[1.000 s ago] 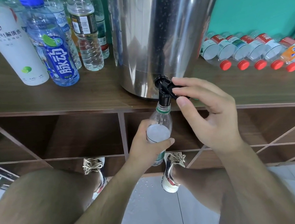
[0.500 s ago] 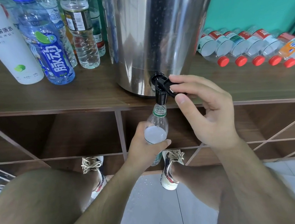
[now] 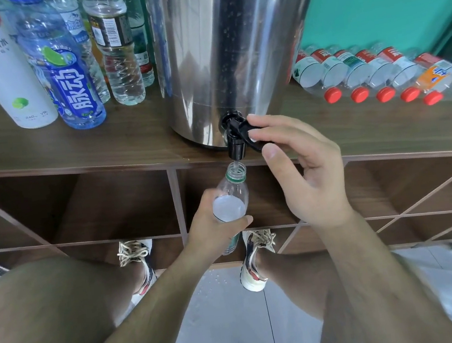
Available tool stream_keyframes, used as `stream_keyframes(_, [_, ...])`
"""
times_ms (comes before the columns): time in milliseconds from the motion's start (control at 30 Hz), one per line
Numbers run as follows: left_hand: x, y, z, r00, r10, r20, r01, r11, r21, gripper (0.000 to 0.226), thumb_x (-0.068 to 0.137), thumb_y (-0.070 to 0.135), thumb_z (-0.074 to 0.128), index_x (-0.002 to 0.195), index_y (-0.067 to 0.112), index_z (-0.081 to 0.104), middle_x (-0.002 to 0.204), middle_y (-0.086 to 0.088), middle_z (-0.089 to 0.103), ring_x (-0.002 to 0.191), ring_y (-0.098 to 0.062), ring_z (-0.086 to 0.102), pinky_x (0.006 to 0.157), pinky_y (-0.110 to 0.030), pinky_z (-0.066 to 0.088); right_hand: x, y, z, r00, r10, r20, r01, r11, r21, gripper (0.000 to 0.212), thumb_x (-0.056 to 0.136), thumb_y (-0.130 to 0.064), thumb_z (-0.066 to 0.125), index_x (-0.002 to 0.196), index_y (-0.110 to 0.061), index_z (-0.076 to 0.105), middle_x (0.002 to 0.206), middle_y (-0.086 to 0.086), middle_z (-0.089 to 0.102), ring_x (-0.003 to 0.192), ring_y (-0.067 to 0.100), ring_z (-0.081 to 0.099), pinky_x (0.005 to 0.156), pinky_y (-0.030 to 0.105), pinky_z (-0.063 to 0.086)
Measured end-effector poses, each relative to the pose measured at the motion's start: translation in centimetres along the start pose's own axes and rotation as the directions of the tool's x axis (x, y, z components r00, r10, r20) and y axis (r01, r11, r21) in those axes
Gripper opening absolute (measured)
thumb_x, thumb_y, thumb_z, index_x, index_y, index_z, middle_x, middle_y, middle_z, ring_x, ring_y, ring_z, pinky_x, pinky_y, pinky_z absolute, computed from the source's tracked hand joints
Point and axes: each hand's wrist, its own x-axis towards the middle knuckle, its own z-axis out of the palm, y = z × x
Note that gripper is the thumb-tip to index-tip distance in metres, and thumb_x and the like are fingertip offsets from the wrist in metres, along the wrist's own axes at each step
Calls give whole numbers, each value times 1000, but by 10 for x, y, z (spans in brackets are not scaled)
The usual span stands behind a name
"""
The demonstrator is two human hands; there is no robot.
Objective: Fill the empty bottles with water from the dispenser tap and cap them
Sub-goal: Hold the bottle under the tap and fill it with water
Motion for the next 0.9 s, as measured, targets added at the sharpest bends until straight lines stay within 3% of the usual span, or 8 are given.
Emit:
stream_keyframes(333, [0, 1, 1, 1000, 13, -3, -13, 999, -40, 65, 75, 28, 91, 119, 38, 46, 114, 12, 58, 108, -8, 59, 75, -17, 48, 0, 0, 1, 999, -26, 25, 26, 1000, -15, 20, 96, 2, 60, 111, 5, 73, 128, 17, 69, 121, 22, 65, 90, 24, 51])
stream_keyframes(767, [2, -5, 1, 1000, 0, -13, 0, 998, -66, 63, 73, 26, 93, 116, 36, 49, 112, 8, 61, 109, -13, 61, 90, -34, 57, -1, -2, 0, 999, -15, 42, 15, 1000, -5, 22, 96, 1, 59, 113, 2, 73, 131, 14, 67, 118, 16, 66, 82, 22, 51])
stream_keyframes(900, [2, -5, 2, 1000, -7, -5, 7, 998, -60, 65, 72, 28, 93, 118, 39, 47, 113, 10, 60, 110, -12, 61, 88, -31, 57, 0, -1, 1, 999, -25, 32, 25, 1000, 0, 21, 96, 0, 59, 112, 2, 73, 130, 14, 68, 119, 19, 66, 79, 24, 53])
